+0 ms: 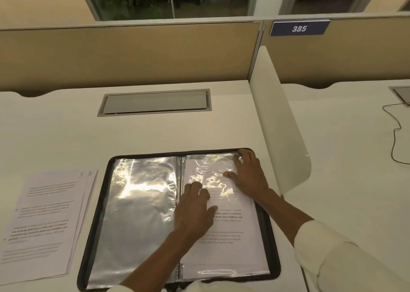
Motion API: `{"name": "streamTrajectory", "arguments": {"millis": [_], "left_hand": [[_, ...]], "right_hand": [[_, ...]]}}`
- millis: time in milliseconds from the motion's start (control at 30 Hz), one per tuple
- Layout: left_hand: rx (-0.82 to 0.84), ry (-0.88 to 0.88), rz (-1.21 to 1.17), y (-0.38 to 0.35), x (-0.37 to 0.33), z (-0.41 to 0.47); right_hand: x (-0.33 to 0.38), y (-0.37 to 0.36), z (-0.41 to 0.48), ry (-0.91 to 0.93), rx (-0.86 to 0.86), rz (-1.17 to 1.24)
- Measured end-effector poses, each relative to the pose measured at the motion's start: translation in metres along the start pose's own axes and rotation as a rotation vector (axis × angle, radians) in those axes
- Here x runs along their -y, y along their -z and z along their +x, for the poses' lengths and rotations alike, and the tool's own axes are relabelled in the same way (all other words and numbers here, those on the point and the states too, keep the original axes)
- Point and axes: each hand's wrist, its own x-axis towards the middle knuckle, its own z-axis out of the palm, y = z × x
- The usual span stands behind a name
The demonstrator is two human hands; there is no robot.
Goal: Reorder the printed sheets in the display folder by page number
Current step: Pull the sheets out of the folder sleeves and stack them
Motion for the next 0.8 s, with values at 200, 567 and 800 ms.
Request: {"name": "streamTrajectory", "arguments": {"millis": [200,567,800], "left_hand": [[-0.028,0.082,-0.247,-0.005,0.004,0.018],[0.257,0.823,-1.252,0.059,-0.022,0.069],[0.344,0.871,-1.240,0.074,-0.018,0.091]], "right_hand": [[0.011,0.010,-0.007,-0.011,-0.100,0.309],[0.034,0.059,0.004,0.067,0.027,0.574],[0.042,0.071,-0.002,0.249,0.100,0.382]]}}
